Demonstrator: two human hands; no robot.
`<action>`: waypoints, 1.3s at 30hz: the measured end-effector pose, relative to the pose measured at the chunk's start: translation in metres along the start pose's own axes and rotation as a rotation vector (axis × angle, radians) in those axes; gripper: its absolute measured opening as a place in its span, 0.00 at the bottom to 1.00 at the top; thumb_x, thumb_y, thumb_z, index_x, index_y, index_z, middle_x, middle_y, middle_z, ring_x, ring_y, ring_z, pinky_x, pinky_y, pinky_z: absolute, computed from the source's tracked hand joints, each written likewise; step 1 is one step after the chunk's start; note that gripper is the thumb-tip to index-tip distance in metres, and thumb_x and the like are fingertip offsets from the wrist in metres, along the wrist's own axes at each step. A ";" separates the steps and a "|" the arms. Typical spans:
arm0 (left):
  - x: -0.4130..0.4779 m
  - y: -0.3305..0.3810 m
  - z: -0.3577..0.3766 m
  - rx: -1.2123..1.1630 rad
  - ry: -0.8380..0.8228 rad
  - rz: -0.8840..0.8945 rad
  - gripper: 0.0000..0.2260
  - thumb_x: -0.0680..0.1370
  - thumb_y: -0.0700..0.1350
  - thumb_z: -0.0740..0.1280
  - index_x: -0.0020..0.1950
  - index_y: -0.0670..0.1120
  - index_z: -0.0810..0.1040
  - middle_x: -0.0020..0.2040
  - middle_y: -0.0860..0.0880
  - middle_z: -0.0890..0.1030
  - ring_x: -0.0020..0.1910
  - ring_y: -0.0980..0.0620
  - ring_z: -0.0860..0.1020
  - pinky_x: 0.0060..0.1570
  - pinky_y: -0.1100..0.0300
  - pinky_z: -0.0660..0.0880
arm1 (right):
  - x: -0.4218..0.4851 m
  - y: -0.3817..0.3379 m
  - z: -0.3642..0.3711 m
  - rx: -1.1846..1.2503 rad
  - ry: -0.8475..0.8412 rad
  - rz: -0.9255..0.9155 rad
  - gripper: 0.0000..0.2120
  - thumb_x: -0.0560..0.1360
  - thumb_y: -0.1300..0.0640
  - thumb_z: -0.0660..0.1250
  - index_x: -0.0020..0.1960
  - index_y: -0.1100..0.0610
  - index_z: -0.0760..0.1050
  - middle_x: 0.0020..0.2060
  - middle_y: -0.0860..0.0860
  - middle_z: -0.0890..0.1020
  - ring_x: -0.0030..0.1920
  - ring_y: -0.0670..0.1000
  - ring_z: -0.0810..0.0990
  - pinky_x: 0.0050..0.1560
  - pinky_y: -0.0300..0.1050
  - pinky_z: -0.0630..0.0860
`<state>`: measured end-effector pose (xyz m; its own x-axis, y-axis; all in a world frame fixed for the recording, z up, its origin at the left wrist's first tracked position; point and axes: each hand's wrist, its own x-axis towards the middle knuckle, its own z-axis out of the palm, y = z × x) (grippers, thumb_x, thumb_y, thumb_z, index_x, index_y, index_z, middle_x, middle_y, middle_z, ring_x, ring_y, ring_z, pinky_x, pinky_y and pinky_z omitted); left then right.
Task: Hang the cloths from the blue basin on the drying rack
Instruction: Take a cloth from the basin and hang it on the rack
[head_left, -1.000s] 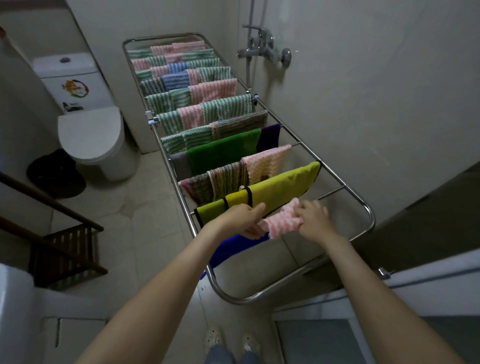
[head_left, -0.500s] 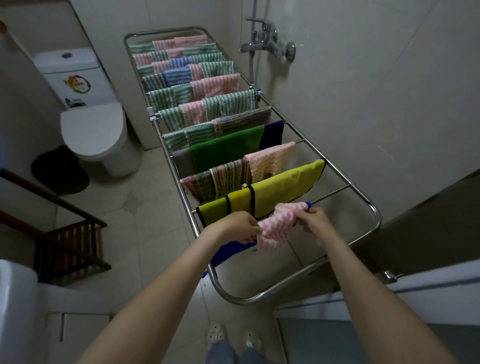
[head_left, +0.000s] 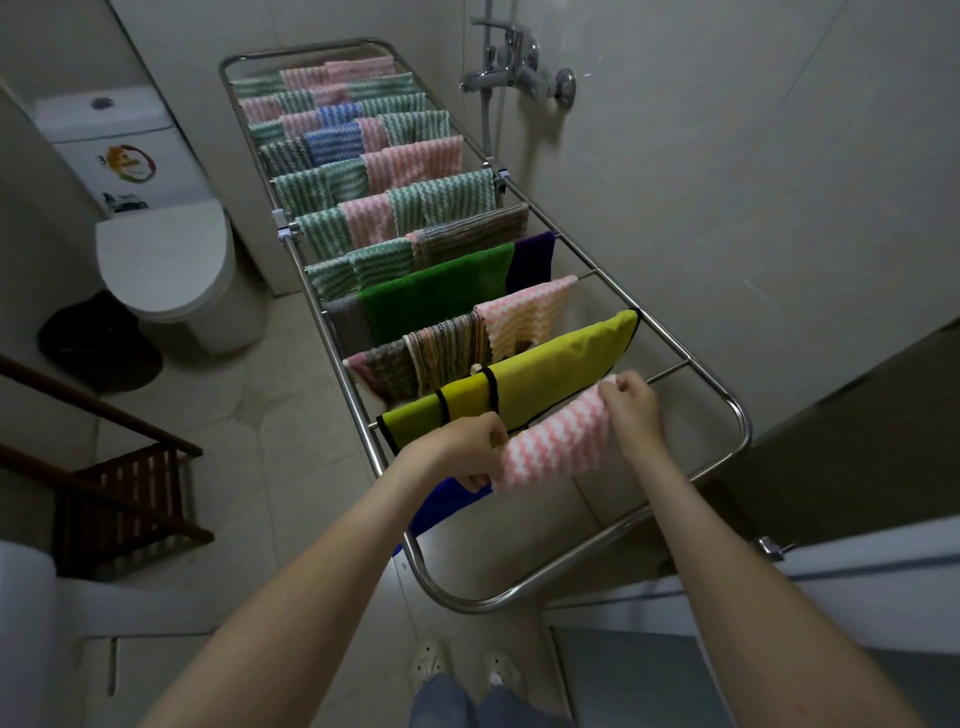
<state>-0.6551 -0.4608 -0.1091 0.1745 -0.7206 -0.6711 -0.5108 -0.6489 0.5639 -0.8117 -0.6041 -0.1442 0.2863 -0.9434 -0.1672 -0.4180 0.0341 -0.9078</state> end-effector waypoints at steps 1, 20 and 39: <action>0.001 0.002 0.000 0.013 -0.016 -0.008 0.19 0.73 0.39 0.71 0.61 0.47 0.70 0.48 0.45 0.80 0.43 0.50 0.82 0.42 0.58 0.82 | 0.004 -0.002 0.000 -0.015 -0.026 -0.004 0.07 0.74 0.62 0.63 0.40 0.58 0.66 0.32 0.52 0.68 0.33 0.49 0.65 0.32 0.44 0.62; 0.019 0.012 0.008 0.362 0.007 0.050 0.14 0.82 0.43 0.55 0.65 0.48 0.74 0.59 0.48 0.78 0.53 0.50 0.76 0.50 0.60 0.71 | 0.008 0.013 0.014 -0.823 -0.337 -0.484 0.12 0.79 0.53 0.59 0.60 0.53 0.76 0.59 0.50 0.78 0.64 0.52 0.71 0.62 0.47 0.56; -0.077 -0.137 -0.129 -0.022 0.836 -0.092 0.12 0.79 0.43 0.61 0.58 0.41 0.79 0.58 0.41 0.80 0.58 0.43 0.77 0.56 0.54 0.73 | -0.044 -0.144 0.225 -0.604 -0.495 -1.200 0.13 0.74 0.49 0.58 0.49 0.54 0.78 0.45 0.49 0.80 0.49 0.52 0.76 0.50 0.46 0.59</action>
<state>-0.4899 -0.3484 -0.0726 0.7851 -0.6028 -0.1420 -0.4493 -0.7122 0.5394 -0.5697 -0.4933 -0.0929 0.9359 -0.0863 0.3417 0.0273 -0.9489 -0.3144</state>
